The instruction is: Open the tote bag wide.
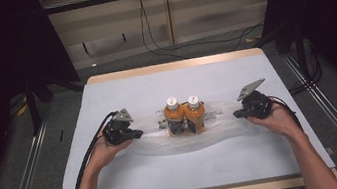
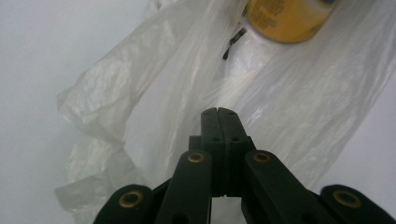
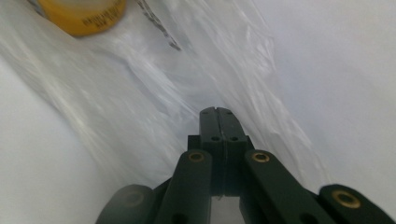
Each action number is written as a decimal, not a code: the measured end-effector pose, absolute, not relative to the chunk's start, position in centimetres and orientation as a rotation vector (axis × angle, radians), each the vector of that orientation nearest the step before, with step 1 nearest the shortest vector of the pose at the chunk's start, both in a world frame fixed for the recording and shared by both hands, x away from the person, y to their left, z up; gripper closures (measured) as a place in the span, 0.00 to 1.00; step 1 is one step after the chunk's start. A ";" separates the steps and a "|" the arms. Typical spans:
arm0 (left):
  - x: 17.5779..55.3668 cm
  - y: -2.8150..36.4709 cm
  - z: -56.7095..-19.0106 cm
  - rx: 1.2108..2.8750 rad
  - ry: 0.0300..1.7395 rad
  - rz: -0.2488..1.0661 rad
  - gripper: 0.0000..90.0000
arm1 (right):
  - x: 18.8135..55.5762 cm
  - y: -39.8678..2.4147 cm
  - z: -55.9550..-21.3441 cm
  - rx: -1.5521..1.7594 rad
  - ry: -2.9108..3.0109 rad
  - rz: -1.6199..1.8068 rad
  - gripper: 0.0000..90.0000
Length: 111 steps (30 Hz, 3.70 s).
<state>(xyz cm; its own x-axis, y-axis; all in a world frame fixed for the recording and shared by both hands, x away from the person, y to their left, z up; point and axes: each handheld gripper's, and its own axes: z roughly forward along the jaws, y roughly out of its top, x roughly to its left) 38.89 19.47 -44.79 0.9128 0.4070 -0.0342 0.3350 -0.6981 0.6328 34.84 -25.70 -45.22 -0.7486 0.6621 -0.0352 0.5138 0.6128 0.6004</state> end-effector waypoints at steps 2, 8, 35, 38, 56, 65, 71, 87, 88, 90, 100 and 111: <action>38.6 19.4 -44.4 2.373 0.518 0.142 1.00 | 34.6 -25.4 -44.9 0.956 2.580 0.898 1.00; 37.9 19.0 -42.8 2.275 0.481 0.141 1.00 | 33.8 -25.2 -43.4 0.934 2.537 1.024 1.00; 35.2 11.0 -42.9 2.176 0.325 0.011 1.00 | 36.7 -19.1 -41.5 0.832 2.560 1.219 1.00; 34.8 9.8 -43.3 2.178 0.326 0.032 1.00 | 37.1 -18.7 -41.6 0.837 2.556 1.230 1.00; 34.2 7.8 -46.5 2.295 0.328 0.056 1.00 | 40.0 -16.7 -45.3 0.918 2.676 1.160 1.00; 34.1 8.0 -47.6 2.302 0.344 0.053 1.00 | 41.2 -16.3 -47.5 0.997 2.727 1.095 1.00; 33.8 8.1 -48.1 2.331 0.341 0.045 1.00 | 41.6 -15.9 -47.8 0.998 2.727 1.066 1.00; 32.1 7.8 -48.1 2.339 0.273 -0.026 1.00 | 43.0 -14.6 -47.8 1.021 2.656 1.037 1.00; 32.1 7.8 -48.1 2.339 0.273 -0.026 1.00 | 43.0 -14.6 -47.8 1.021 2.656 1.037 1.00; 31.9 7.8 -48.0 2.350 0.238 -0.064 1.00 | 43.1 -14.3 -47.8 1.035 2.650 1.031 1.00; 31.0 7.9 -47.7 2.373 0.195 -0.074 1.00 | 44.2 -13.5 -47.9 1.055 2.625 1.036 1.00; 30.7 7.8 -47.9 2.358 0.171 -0.079 1.00 | 45.4 -13.2 -48.2 1.072 2.591 1.064 1.00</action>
<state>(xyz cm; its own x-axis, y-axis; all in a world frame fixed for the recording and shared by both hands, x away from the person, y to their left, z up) 30.66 7.80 -47.85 0.9892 0.0998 -0.1076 0.1466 -0.7050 0.6939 45.41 -13.20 -48.20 -0.7355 0.6650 0.1297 0.5640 0.4950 0.6610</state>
